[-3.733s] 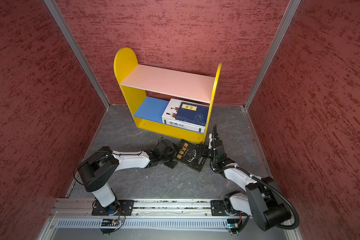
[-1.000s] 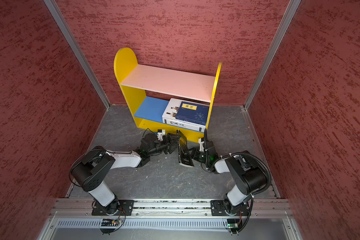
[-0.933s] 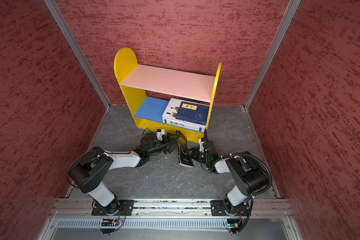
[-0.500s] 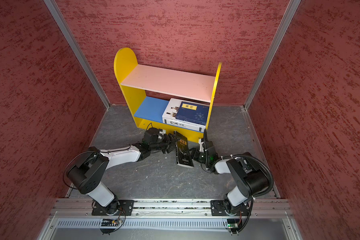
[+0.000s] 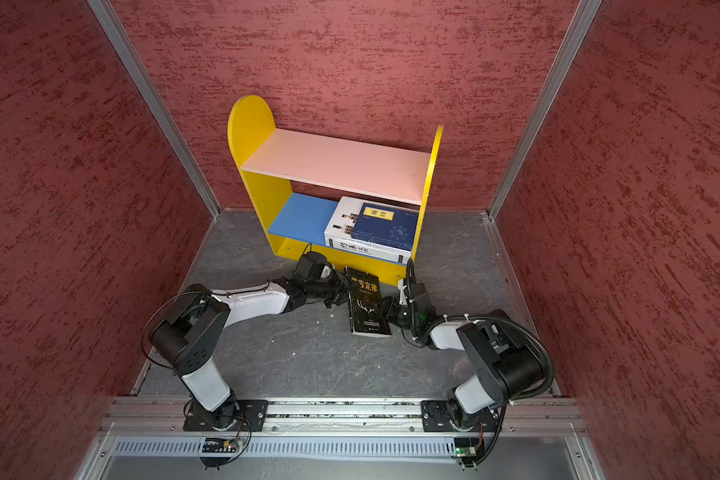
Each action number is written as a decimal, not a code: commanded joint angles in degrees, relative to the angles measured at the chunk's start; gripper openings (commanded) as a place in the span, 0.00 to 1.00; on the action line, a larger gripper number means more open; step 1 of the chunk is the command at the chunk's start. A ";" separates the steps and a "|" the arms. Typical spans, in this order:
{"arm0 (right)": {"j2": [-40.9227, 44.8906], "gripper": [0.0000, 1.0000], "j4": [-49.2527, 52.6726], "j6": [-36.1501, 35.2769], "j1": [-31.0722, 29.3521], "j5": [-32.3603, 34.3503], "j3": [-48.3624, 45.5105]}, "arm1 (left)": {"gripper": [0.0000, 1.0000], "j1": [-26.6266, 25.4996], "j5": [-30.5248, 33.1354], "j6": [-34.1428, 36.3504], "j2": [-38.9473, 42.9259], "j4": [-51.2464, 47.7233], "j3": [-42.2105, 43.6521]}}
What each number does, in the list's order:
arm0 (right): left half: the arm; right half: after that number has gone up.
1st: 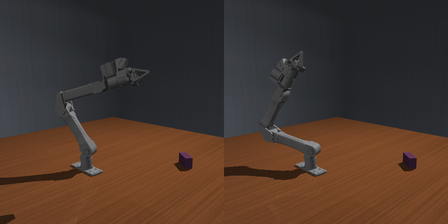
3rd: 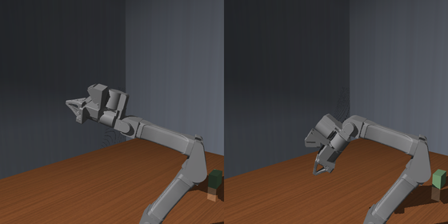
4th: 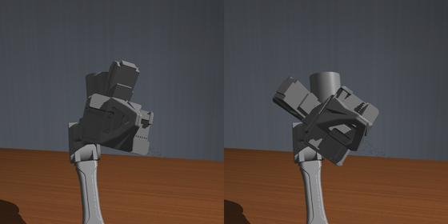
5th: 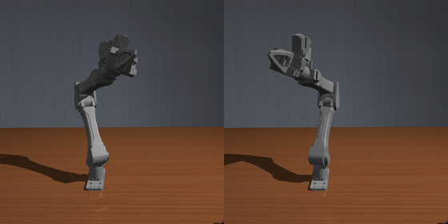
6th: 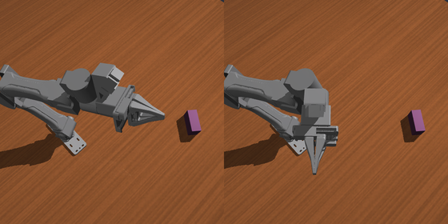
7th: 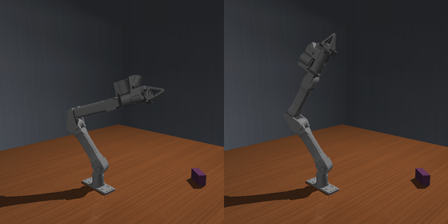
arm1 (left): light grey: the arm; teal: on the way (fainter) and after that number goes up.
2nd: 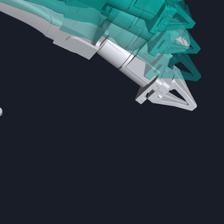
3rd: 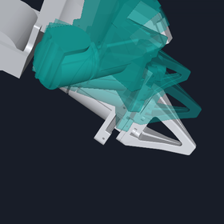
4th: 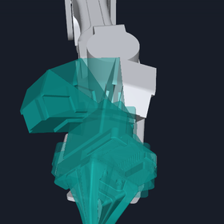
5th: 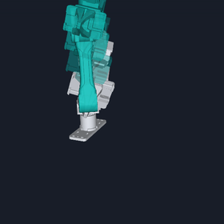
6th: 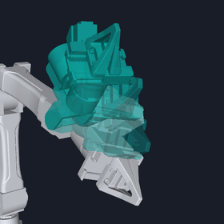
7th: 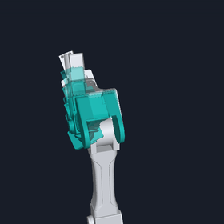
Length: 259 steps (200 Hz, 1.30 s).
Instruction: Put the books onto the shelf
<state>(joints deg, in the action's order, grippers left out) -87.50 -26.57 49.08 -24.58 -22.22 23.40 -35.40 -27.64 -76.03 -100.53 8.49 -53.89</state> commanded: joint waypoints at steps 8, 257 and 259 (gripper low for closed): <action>0.81 0.62 2.83 0.33 -0.47 1.44 -0.74 | 0.34 0.23 -2.24 0.57 -1.88 0.36 -1.90; 40.57 0.99 32.30 2.55 -0.47 20.72 9.84 | 0.00 12.36 -15.57 24.55 35.14 -25.06 -3.15; 40.94 0.99 33.03 2.37 -0.47 21.42 10.27 | 0.00 12.83 -15.82 24.82 35.60 -25.44 -3.75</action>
<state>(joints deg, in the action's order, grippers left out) -52.29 -3.88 51.27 -24.71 -10.07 28.91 -26.57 -36.21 -55.90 -71.18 -14.74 -54.15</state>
